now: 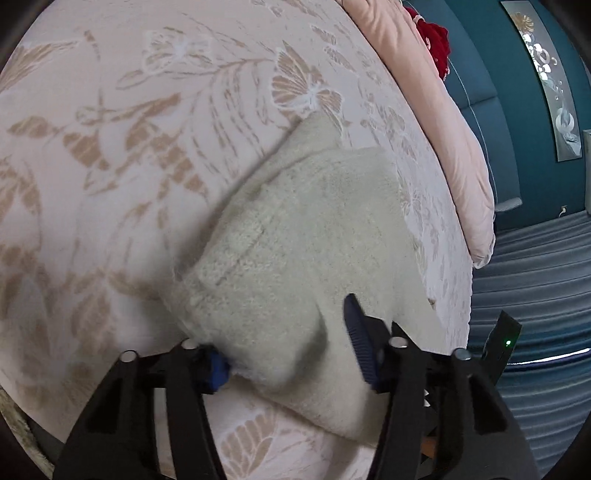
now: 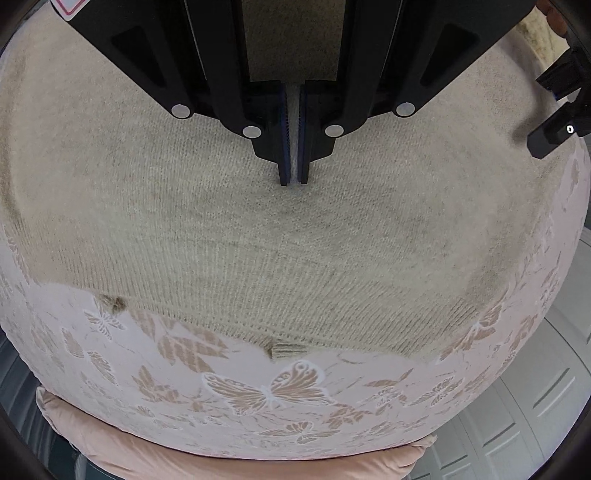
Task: Fold small clothes
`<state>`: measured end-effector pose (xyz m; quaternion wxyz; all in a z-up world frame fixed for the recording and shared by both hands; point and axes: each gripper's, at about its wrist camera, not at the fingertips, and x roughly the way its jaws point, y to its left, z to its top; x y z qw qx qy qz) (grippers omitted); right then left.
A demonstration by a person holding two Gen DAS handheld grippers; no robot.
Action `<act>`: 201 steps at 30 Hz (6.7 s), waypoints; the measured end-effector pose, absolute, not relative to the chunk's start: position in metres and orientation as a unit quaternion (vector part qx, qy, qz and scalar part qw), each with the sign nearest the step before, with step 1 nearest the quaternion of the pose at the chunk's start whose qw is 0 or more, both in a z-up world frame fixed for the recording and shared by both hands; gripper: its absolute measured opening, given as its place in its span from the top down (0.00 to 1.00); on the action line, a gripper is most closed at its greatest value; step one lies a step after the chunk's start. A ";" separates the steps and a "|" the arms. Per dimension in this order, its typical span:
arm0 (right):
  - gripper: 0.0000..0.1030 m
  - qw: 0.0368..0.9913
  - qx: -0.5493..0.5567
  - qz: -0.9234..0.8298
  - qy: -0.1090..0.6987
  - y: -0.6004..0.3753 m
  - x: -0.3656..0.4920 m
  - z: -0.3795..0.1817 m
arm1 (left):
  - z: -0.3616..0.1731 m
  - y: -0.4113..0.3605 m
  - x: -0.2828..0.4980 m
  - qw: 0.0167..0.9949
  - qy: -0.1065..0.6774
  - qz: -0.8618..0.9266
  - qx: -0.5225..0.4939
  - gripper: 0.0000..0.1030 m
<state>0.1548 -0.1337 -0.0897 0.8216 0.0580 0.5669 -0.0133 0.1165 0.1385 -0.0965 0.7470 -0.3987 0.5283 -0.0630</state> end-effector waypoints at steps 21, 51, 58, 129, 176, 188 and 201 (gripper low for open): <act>0.83 0.819 0.239 -0.072 0.517 -0.273 -0.020 -0.058 | 0.059 -0.034 0.109 0.843 0.432 -0.264 -0.184 0.82; 0.75 0.777 0.357 -0.046 0.516 -0.291 0.015 -0.038 | -0.061 -0.092 0.016 0.834 0.490 -0.243 0.066 0.12; 0.86 0.846 0.358 0.071 0.388 -0.286 0.034 0.078 | -0.073 -0.096 0.052 0.827 0.524 -0.203 0.025 0.67; 1.00 0.788 0.292 -0.103 0.533 -0.359 -0.057 -0.077 | -0.029 -0.098 0.039 0.811 0.550 -0.198 -0.020 0.33; 0.45 0.759 0.428 -0.043 0.489 -0.402 -0.026 -0.109 | -0.104 -0.115 0.105 0.720 0.620 -0.239 -0.202 0.27; 0.64 0.776 0.414 0.085 0.468 -0.348 -0.062 -0.051 | -0.048 -0.048 0.064 0.707 0.611 -0.271 -0.229 0.62; 0.41 0.814 0.334 -0.011 0.476 -0.329 -0.111 -0.030 | -0.009 -0.047 0.019 0.817 0.526 -0.232 -0.056 0.21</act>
